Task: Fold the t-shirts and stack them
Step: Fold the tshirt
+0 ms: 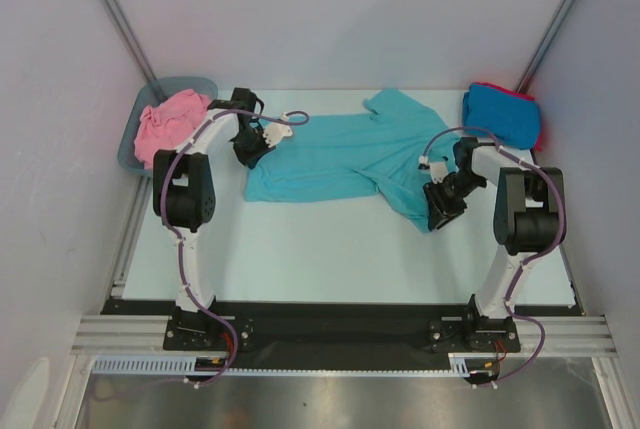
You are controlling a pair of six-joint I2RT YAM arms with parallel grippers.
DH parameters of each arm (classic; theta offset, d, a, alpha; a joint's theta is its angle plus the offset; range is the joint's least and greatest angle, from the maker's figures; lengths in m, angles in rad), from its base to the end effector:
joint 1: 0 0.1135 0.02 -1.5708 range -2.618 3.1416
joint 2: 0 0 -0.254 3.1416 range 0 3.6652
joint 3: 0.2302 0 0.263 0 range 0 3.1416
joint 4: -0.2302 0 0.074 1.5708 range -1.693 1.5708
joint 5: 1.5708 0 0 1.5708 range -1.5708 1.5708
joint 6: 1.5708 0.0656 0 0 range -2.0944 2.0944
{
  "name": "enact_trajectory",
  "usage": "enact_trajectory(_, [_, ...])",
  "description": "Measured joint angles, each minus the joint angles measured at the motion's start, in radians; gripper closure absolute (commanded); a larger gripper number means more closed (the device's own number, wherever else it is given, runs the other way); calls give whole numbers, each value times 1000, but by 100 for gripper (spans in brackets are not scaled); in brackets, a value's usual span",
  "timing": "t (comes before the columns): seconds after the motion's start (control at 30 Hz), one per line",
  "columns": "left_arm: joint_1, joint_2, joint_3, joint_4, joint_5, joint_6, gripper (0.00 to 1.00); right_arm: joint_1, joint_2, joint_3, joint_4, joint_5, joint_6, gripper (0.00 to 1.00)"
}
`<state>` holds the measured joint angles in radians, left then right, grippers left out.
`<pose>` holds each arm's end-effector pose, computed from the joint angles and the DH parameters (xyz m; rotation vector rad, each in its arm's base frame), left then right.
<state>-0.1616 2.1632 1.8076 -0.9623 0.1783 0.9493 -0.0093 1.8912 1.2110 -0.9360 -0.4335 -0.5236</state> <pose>0.4496 -0.0851 0.1572 1.5244 2.3951 -0.0959 0.3310 0.0245 0.1068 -0.7485 2.9055 0.6553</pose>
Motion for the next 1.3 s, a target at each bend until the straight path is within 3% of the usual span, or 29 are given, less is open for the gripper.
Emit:
enact_trajectory(0.13, [-1,0,0,3,0,0,100,32,2,0,9,-2,6,68])
enact_trajectory(0.23, [-1,0,0,4,0,0,100,51,7,1,14,-5,11,76])
enact_trajectory(0.27, [-1,0,0,4,0,0,100,55,9,1,16,-5,11,84])
enact_trajectory(0.43, [-1,0,0,5,0,0,100,63,13,0,26,0,15,94])
enact_trajectory(0.47, [-2,0,0,6,0,-1,100,62,13,0,27,1,15,100])
enact_trajectory(0.8, [-7,0,0,9,-1,-6,100,61,2,16,9,54,-11,100])
enact_trajectory(1.13, [-7,0,0,14,-19,-6,100,61,-107,243,-45,212,-102,100])
enact_trajectory(1.3, [-8,-8,0,14,-26,-6,100,60,-110,267,-52,268,-144,100])
